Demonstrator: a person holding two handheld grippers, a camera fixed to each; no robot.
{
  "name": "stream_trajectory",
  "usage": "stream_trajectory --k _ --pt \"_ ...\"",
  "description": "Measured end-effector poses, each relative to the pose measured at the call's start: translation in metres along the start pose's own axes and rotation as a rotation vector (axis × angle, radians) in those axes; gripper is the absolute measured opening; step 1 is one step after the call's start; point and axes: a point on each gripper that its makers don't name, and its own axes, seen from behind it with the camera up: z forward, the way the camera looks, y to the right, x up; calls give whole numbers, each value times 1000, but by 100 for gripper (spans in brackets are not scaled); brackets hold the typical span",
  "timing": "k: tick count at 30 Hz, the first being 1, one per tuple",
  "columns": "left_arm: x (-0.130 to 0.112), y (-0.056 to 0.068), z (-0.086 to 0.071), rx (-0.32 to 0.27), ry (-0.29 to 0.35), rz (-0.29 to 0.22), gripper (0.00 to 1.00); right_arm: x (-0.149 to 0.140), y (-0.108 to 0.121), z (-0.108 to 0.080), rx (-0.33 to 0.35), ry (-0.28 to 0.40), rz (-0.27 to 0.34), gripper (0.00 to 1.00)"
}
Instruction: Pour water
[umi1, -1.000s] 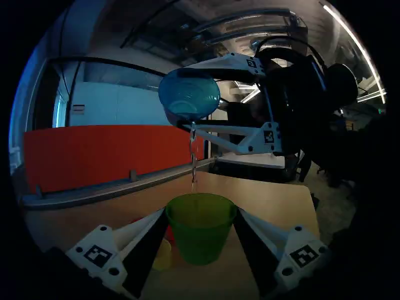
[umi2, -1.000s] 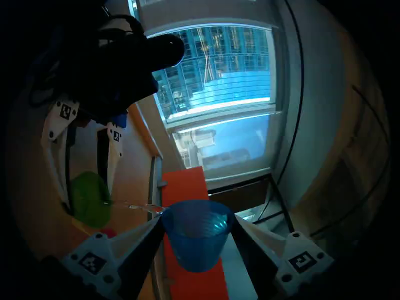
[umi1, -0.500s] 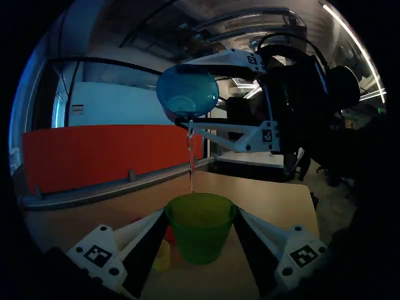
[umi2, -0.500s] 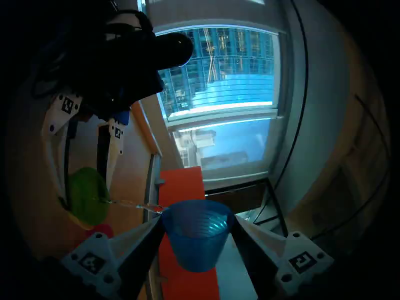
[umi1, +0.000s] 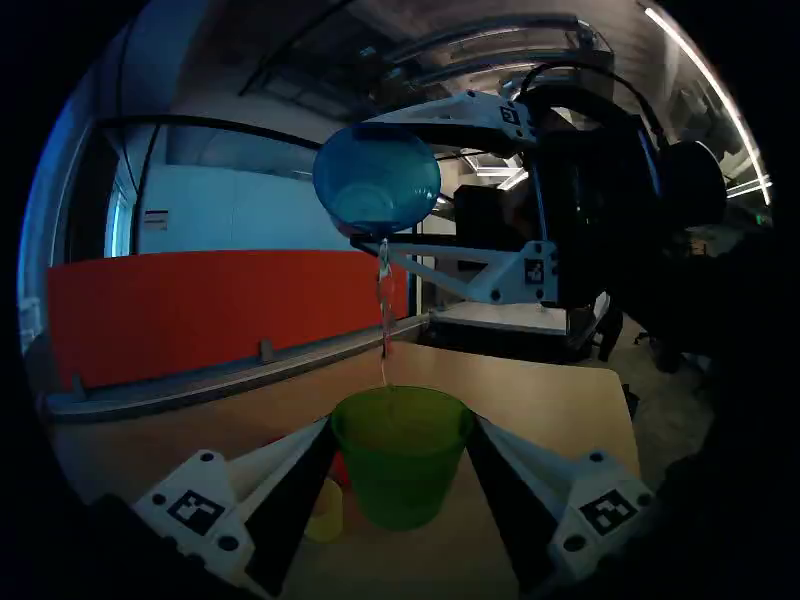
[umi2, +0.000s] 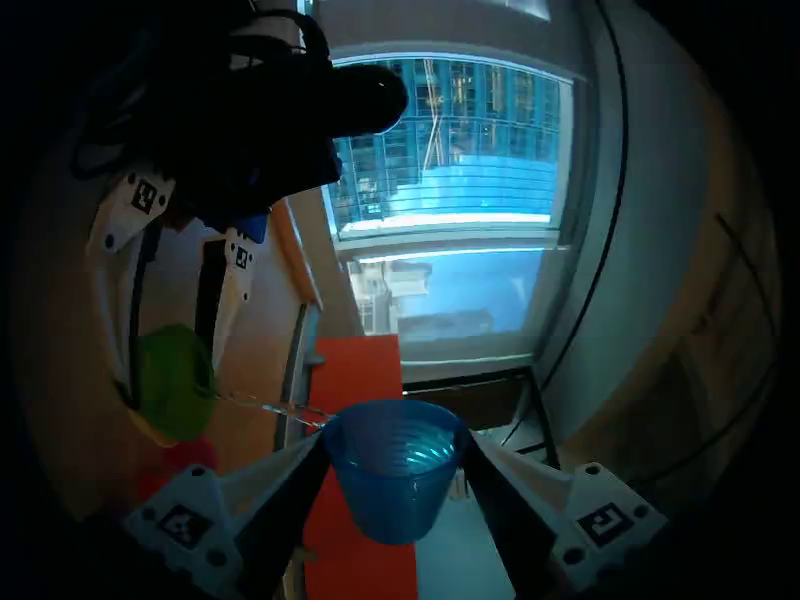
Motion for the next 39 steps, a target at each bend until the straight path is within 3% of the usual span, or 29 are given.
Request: stream_trajectory --k 39 --pt "4 -1 -1 7 10 -11 87 21 7 1 -12 26 -157 91"
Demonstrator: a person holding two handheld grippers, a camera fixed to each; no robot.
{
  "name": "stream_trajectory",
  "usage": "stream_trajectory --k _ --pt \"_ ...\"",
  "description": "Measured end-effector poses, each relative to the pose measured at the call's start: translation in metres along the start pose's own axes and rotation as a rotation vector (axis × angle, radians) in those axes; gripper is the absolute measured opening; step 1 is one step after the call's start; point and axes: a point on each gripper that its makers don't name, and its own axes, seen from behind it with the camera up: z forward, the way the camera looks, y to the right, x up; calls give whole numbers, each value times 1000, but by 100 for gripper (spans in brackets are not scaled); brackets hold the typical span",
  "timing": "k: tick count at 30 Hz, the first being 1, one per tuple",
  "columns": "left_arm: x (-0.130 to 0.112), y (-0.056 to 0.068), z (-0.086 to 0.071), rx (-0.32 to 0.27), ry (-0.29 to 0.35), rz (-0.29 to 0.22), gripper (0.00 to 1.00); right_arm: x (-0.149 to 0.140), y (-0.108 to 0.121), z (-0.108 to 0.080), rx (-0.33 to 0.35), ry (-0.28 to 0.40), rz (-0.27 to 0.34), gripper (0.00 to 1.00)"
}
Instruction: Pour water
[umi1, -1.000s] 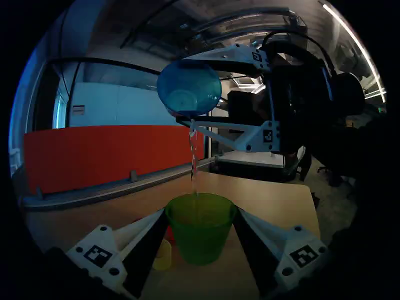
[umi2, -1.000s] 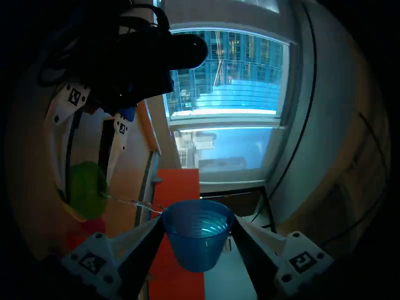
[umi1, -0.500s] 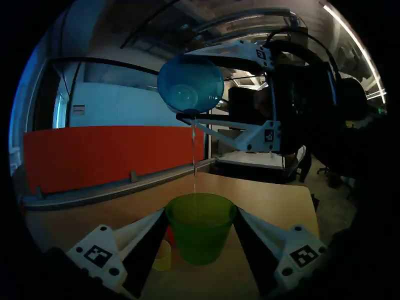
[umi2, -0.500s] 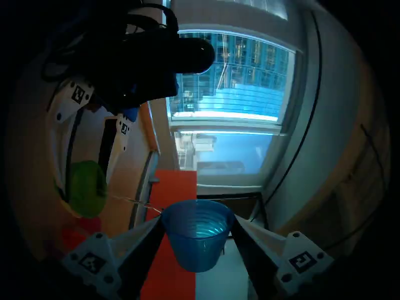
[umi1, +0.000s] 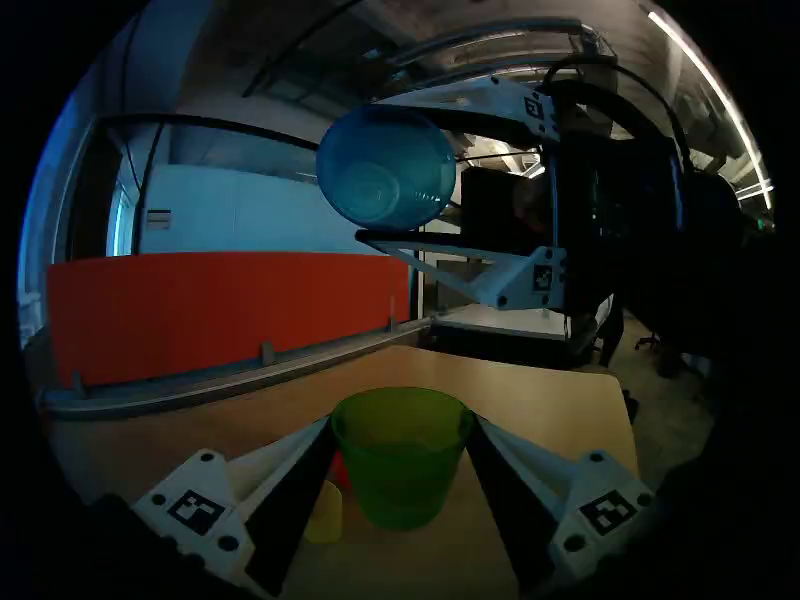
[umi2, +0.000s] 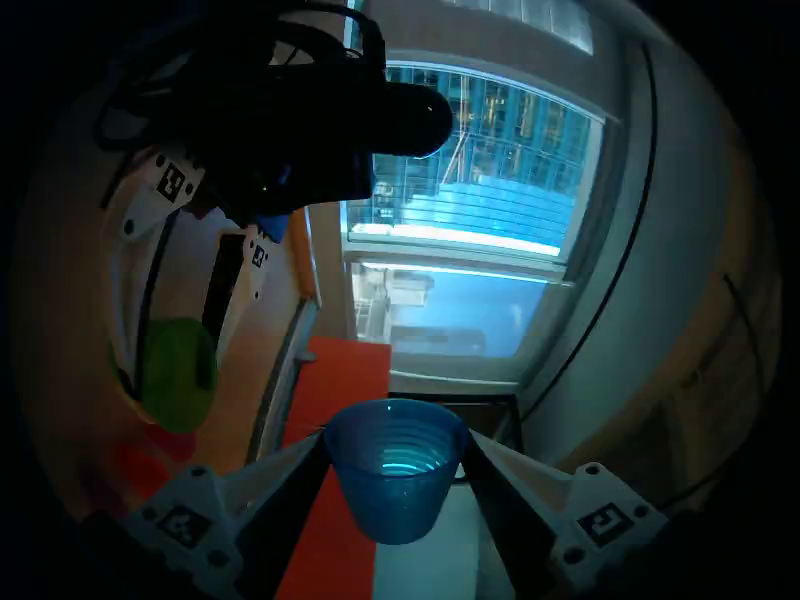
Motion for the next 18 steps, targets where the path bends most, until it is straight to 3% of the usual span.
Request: stream_trajectory --k 3,8,18 --pt "1 0 0 1 0 1 88 0 0 0 -2 2 19 91" --pt "1 1 -1 0 1 0 87 -4 -1 0 -4 7 115 91" --pt "2 -1 0 5 3 1 88 -15 -2 -3 -10 -3 437 91"
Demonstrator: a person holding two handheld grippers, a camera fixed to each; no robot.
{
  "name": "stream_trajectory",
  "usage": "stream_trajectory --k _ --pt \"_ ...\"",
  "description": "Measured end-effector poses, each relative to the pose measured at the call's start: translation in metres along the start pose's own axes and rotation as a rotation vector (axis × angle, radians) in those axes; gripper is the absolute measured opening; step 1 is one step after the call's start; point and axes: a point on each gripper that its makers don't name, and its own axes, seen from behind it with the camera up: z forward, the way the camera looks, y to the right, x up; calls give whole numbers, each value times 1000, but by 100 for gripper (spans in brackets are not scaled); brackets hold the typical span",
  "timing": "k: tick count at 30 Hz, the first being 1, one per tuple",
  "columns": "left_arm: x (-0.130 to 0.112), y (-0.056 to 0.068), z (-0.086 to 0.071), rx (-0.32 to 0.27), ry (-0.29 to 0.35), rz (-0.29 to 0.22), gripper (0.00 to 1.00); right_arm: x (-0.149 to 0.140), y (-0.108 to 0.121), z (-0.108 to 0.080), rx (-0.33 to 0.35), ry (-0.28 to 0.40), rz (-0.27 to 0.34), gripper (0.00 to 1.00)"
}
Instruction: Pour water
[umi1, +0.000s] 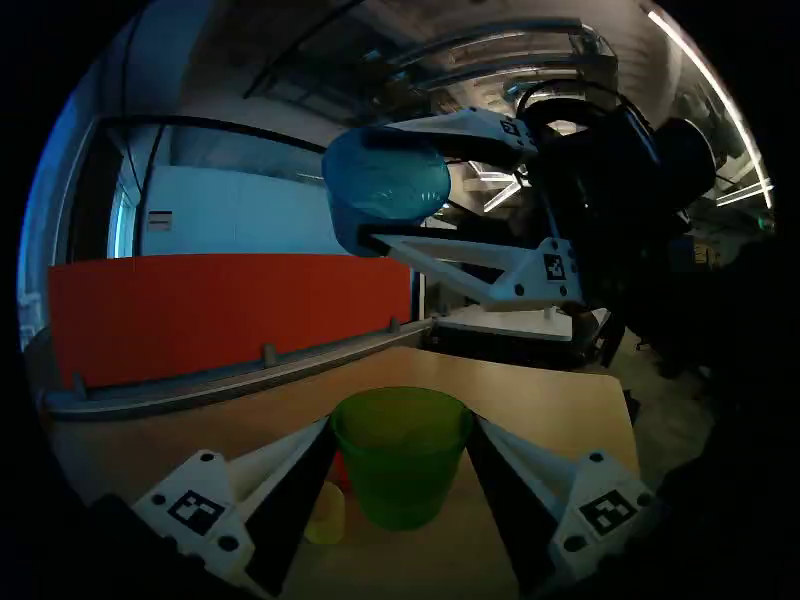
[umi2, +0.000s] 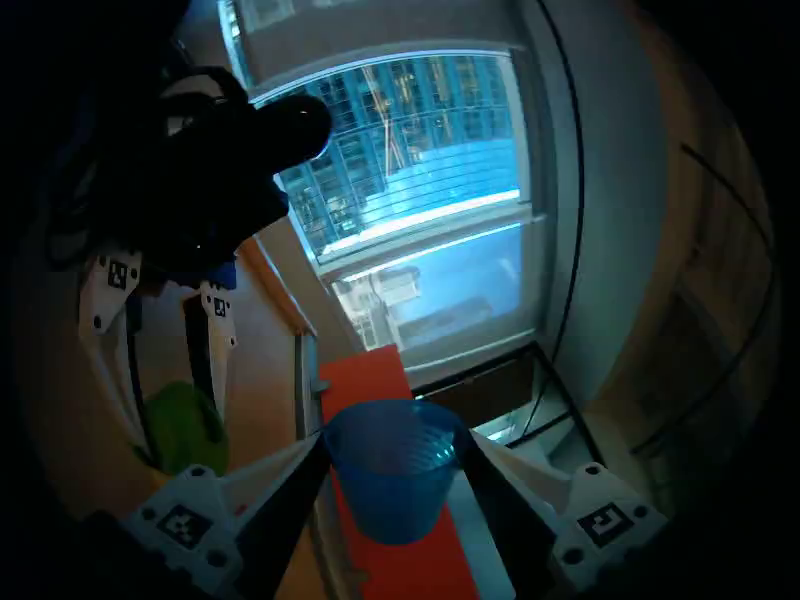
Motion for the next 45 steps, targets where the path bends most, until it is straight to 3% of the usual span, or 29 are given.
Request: stream_trajectory --k 14,24,27,36,45 --pt "3 -7 -3 11 2 0 87 -9 -16 -9 14 -38 505 91" --pt "1 -11 -6 19 0 -3 88 -24 -22 -13 40 -42 934 91" --pt "0 -13 -6 23 -1 -2 88 -32 -21 -15 47 -36 1017 91" --pt "1 -19 -9 33 -1 -3 87 -50 -23 -24 69 -45 1157 91" --pt "0 -25 -14 46 -10 2 87 -59 -31 -31 90 -49 1199 91"
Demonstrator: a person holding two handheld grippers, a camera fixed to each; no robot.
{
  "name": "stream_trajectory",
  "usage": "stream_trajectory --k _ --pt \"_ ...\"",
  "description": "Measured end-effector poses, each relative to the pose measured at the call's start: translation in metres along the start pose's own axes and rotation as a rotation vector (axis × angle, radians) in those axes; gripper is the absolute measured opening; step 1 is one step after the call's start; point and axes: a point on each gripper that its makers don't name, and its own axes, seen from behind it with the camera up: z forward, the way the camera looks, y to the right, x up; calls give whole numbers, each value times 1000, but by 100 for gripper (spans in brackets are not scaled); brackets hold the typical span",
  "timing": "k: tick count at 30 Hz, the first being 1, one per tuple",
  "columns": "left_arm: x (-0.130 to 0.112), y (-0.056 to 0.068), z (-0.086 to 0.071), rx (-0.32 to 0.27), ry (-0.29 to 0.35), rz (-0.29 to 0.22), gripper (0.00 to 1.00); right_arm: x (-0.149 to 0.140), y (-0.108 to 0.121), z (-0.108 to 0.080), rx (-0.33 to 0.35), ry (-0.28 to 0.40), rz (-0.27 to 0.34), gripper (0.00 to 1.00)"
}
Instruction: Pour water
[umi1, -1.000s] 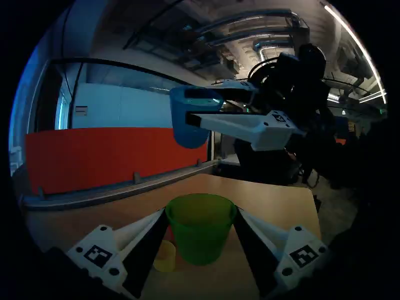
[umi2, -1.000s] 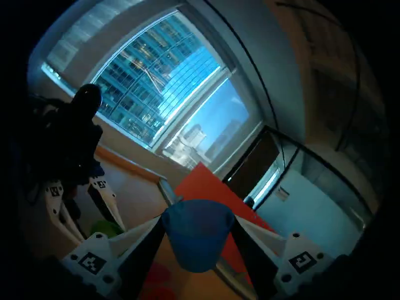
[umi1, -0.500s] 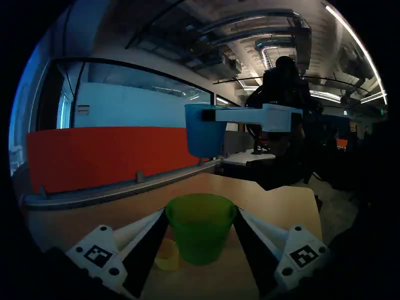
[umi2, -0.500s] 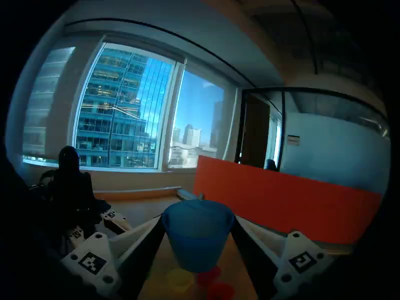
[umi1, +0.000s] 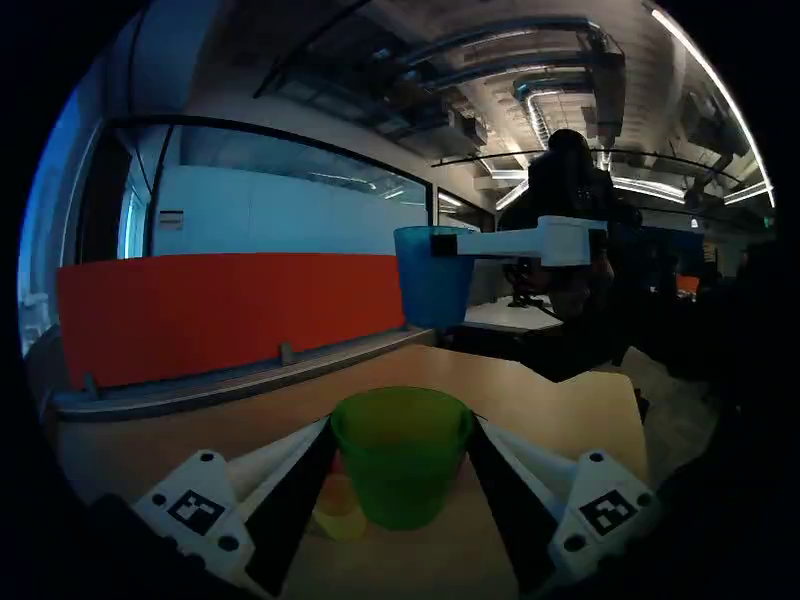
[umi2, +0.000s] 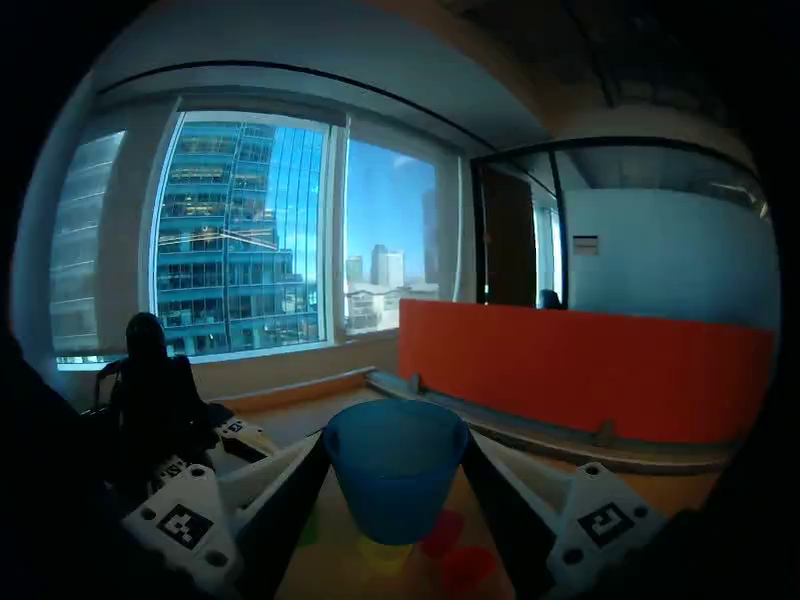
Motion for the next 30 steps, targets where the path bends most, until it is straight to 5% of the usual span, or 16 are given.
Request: stream_trajectory --k 20,30 --pt "-5 -16 -19 48 -33 19 88 -31 0 -27 6 -33 -29 91" --pt "-24 -22 -32 64 -108 46 87 -66 -1 -43 23 -94 -53 91"
